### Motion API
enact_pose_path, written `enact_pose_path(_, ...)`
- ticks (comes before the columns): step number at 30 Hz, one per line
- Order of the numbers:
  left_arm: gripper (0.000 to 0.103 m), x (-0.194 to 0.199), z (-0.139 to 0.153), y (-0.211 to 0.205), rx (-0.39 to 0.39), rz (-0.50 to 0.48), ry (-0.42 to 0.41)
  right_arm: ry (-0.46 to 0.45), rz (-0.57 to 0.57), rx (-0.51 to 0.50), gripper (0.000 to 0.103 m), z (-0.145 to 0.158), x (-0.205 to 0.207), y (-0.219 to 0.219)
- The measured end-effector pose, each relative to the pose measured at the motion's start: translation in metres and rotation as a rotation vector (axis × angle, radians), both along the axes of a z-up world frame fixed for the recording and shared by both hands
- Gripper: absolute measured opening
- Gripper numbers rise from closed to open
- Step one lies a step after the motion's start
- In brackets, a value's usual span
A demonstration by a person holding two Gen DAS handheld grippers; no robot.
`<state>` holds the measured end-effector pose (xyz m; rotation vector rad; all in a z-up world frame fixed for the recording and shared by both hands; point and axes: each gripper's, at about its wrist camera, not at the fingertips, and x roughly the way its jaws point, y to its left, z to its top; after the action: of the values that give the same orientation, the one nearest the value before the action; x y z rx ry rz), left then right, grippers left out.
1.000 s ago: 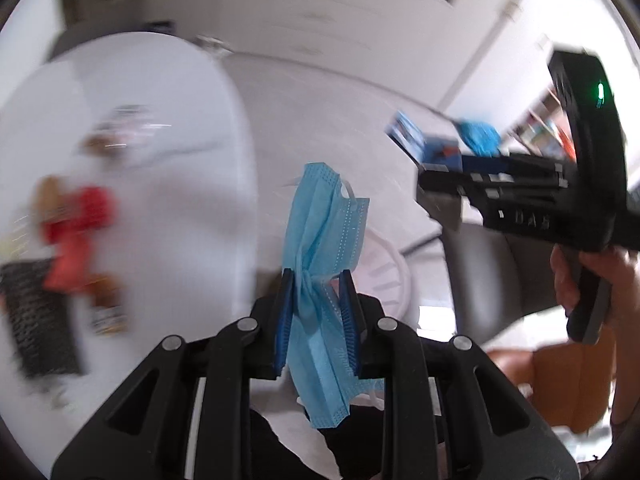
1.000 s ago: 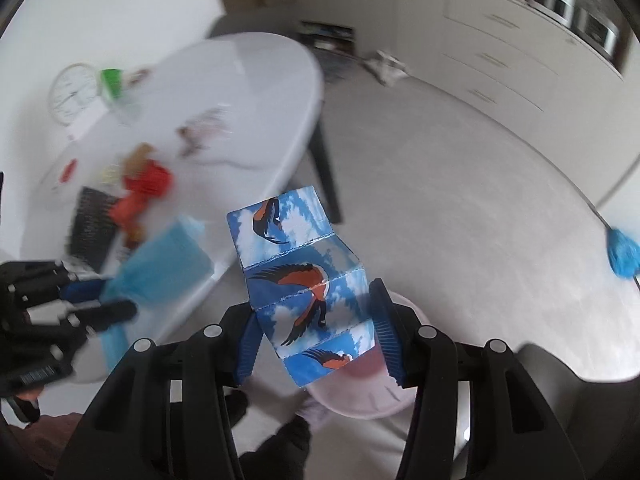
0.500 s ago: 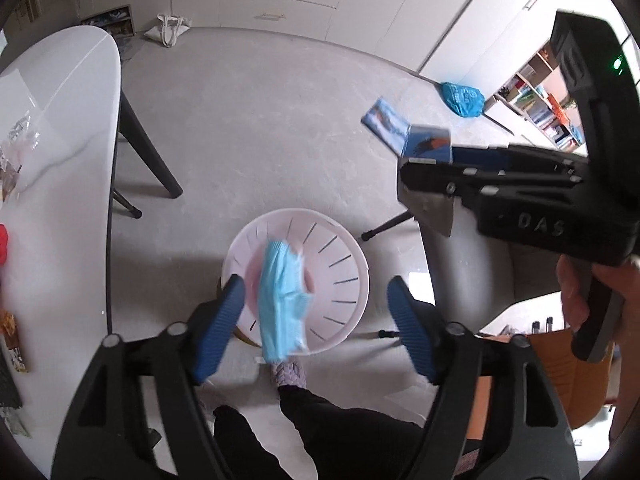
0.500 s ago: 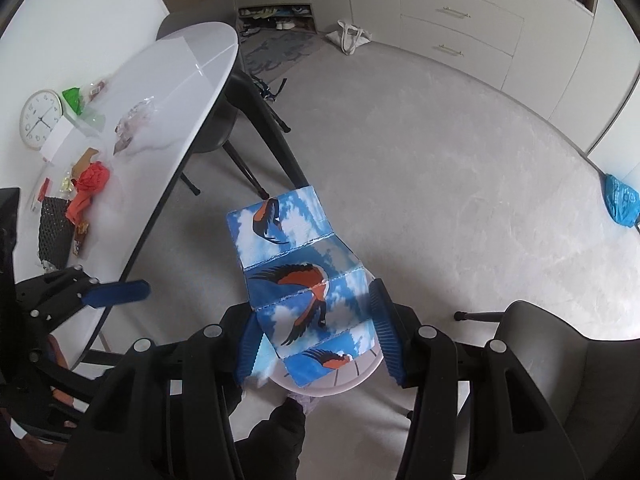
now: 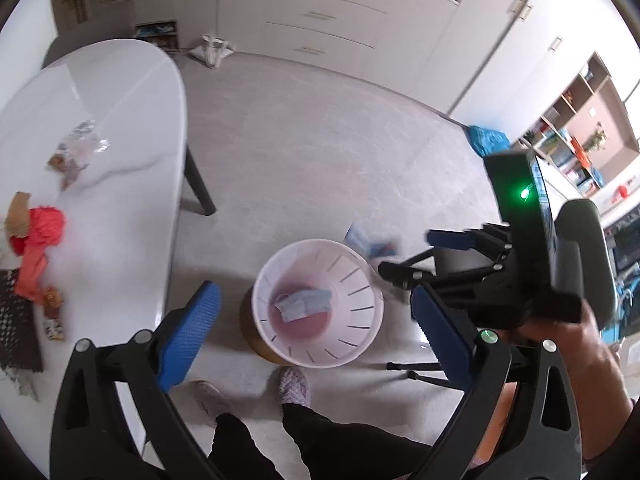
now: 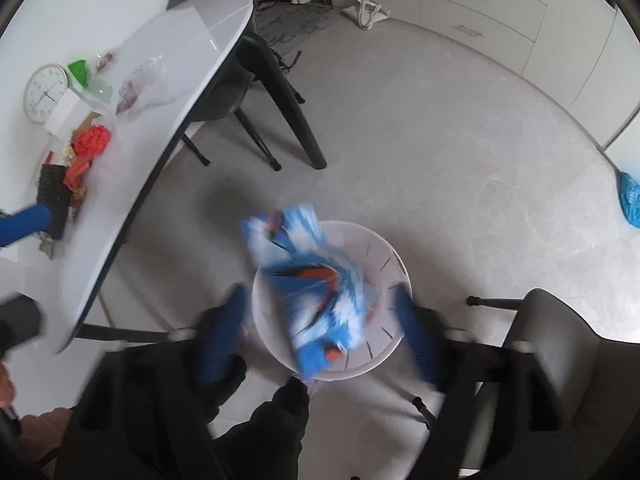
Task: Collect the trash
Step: 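Carry both items to the wastebasket and open both tools to drop them, then grasp the black mesh net with the left tool while the right tool grasps red crumpled paper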
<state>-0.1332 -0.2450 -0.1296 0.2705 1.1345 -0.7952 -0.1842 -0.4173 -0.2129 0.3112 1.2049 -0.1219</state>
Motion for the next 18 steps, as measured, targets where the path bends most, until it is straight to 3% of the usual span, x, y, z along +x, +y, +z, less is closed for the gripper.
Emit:
enact_pose_path(7,0.094,0.016,0.020,0.039,0.008,0.097,-0.057,-0.028,-0.032,0.003,0.094,0.017,0.016,0.014)
enact_pose_path(18,0.095,0.048,0.044,0.167,0.029,0.345,-0.123,-0.205,0.043,-0.026,0.100,0.101,0.057,0.083)
